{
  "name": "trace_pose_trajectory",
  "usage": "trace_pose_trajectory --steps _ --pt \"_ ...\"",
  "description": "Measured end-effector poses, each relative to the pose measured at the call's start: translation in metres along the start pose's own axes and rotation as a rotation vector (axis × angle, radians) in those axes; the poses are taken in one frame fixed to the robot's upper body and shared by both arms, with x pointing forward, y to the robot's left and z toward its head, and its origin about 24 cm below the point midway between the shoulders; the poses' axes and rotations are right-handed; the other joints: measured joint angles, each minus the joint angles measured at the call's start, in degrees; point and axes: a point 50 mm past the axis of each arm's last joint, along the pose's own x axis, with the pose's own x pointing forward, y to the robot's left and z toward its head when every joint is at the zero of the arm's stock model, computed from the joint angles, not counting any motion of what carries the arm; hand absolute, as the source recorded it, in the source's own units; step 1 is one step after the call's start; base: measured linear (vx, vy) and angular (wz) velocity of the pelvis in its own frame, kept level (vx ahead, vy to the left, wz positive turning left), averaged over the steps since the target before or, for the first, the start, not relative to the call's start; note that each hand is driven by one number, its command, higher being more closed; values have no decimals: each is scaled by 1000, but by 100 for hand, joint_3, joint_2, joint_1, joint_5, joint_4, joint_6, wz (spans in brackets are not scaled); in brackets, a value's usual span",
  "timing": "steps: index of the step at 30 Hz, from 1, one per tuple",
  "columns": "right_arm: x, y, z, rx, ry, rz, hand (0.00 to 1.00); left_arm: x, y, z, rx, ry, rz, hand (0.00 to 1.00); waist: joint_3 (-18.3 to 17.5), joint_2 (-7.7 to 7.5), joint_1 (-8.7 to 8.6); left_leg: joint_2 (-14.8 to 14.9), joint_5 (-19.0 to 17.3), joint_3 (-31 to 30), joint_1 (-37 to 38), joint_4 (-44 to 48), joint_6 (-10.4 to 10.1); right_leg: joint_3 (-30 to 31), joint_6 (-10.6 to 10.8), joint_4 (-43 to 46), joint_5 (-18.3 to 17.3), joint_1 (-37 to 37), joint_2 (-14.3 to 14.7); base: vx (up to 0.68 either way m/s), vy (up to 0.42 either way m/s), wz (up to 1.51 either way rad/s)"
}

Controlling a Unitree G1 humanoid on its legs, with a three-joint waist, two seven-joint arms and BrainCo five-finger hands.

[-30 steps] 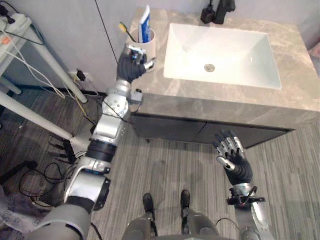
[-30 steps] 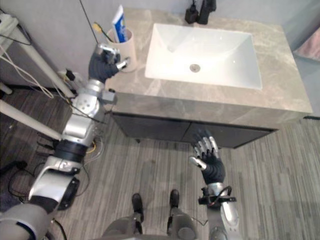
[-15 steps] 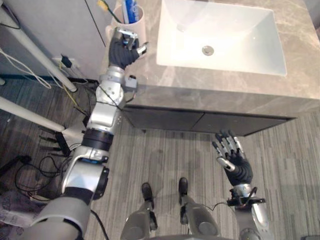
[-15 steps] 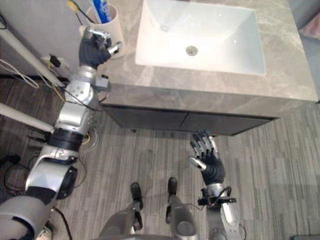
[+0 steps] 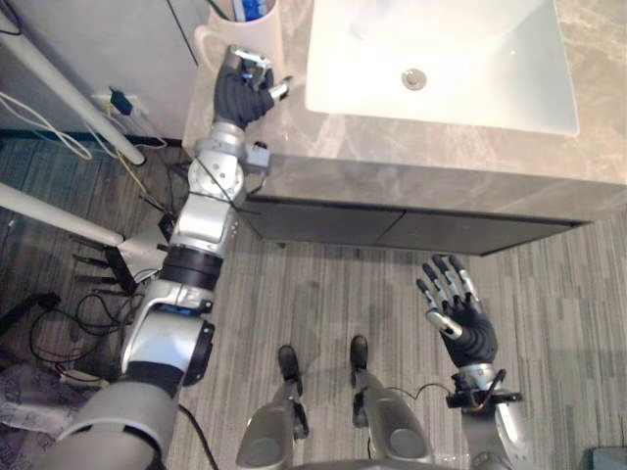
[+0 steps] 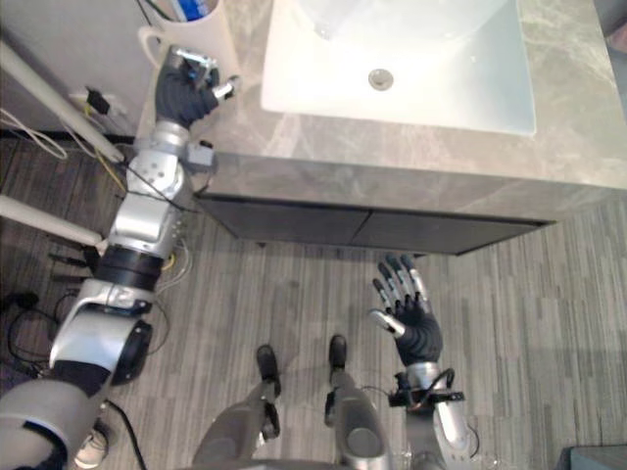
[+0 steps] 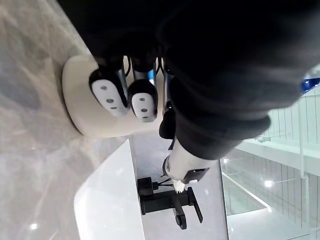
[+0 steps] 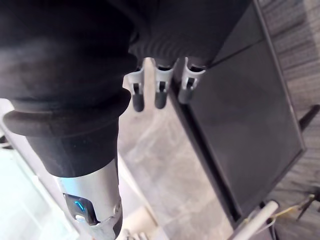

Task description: Organize washtable

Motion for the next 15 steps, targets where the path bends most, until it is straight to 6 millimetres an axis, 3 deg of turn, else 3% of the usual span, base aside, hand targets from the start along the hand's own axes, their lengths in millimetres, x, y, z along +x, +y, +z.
trace_pose_trajectory --steps 10,15 --pt "-2 -1 -1 0 6 -6 0 -2 6 -13 4 58 25 100 129 -4 0 1 0 2 -25 1 1 2 0 2 0 -26 3 0 0 0" --pt "-5 -2 -1 1 13 -14 0 4 12 -8 2 43 63 100 142 -7 2 3 2 2 -89 4 1 3 0 6 6 -94 3 26 9 0"
